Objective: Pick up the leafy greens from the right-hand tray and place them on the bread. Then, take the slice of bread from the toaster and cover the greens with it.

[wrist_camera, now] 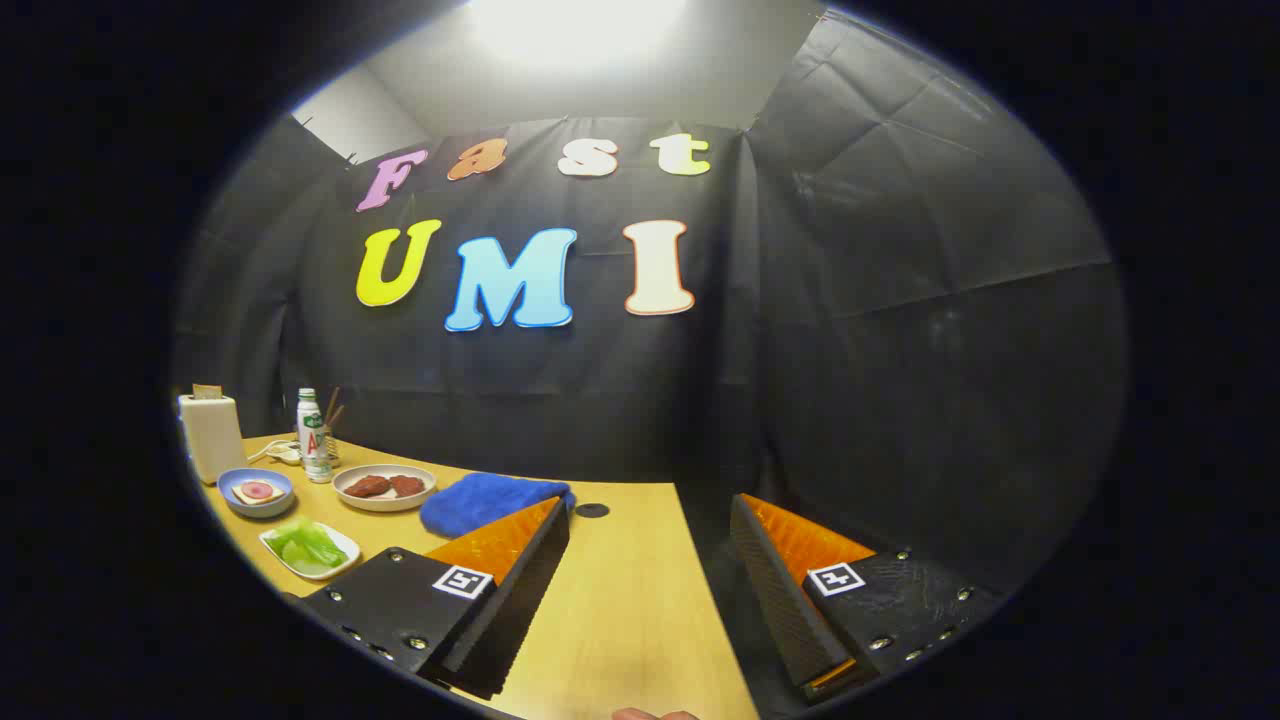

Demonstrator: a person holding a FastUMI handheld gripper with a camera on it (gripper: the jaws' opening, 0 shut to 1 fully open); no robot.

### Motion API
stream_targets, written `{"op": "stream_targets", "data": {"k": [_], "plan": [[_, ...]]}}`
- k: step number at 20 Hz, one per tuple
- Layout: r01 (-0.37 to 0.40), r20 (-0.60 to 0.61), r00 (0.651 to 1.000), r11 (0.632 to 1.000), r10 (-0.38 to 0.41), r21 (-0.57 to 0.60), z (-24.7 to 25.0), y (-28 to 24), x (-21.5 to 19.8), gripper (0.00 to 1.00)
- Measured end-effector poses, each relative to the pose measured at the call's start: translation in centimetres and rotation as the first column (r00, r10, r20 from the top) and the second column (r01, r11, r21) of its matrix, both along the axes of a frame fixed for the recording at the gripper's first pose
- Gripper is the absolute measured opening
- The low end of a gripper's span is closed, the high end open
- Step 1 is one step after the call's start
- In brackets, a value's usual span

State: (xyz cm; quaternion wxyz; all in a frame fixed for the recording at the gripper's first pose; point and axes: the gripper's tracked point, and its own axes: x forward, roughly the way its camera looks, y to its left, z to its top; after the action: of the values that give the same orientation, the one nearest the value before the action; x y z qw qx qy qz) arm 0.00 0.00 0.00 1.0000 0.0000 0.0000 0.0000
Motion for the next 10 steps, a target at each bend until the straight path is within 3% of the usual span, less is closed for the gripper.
{"op": "stream_targets", "data": {"k": [3,10], "plan": [[-0.081,0.016,0.997,0.996,0.081,-0.026,2.1,5.7,-1.1,0.99],[-0.176,0.008,0.984,0.984,0.176,-0.025,3.2,14.7,-3.3,0.99]]}}
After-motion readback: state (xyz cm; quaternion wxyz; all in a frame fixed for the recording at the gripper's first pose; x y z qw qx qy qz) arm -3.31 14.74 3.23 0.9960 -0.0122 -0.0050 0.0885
